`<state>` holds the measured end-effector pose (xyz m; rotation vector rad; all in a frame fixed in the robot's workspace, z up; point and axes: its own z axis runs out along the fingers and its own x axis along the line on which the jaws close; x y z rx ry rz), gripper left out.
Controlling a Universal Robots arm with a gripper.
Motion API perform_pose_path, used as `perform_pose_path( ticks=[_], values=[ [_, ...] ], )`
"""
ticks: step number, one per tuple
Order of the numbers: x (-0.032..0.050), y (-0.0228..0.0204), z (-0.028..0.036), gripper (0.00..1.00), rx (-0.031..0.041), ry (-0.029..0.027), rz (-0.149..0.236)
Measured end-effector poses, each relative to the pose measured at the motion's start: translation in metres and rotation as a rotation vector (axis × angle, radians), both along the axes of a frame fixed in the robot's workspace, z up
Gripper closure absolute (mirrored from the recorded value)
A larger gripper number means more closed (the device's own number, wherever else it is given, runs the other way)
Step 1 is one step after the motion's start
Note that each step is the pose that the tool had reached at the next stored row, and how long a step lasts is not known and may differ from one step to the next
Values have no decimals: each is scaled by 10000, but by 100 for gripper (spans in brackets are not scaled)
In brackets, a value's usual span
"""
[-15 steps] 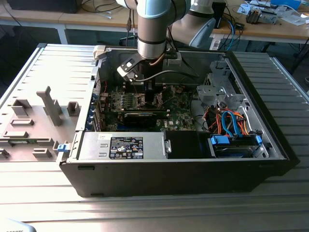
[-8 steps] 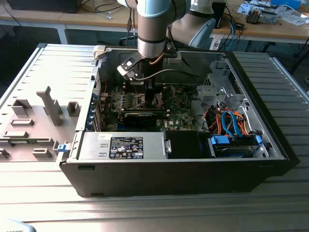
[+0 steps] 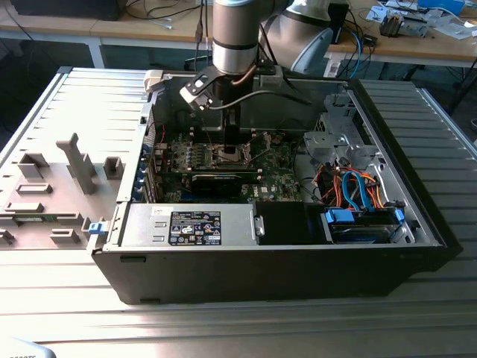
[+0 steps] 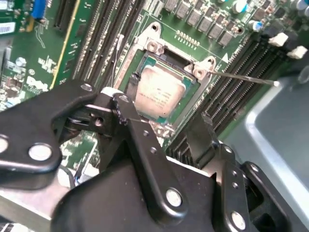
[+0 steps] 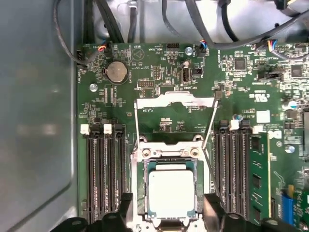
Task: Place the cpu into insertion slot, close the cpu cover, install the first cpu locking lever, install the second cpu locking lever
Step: 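Place the cpu into insertion slot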
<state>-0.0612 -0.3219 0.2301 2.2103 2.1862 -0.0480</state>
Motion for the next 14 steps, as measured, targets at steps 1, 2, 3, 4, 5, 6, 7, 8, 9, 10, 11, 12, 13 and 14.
perform_pose_path(
  ticks=[1, 2, 3, 4, 5, 6, 7, 8, 9, 10, 11, 12, 13, 14],
  values=[
    [1, 0, 0, 40, 3, -2, 46],
    [1, 0, 0, 47, 3, -2, 172],
    [1, 0, 0, 53, 2, -2, 398],
    [0, 0, 1, 58, 0, -1, 649],
    [0, 0, 0, 58, -1, -2, 834],
    [0, -1, 1, 65, -5, 0, 1161],
    [0, 0, 1, 71, -6, 0, 1333],
    [0, -1, 2, 76, -10, 1, 1467],
    [-2, -2, 37, 83, -56, 6, 1576],
    [-1, -2, 139, 89, -111, 7, 1601],
    [-1, -2, 245, 89, -137, 9, 1603],
    [-2, -2, 295, 89, -140, 10, 1602],
    [-2, -2, 335, 89, -141, 10, 1601],
    [-2, -2, 372, 89, -141, 10, 1600]
  ],
)
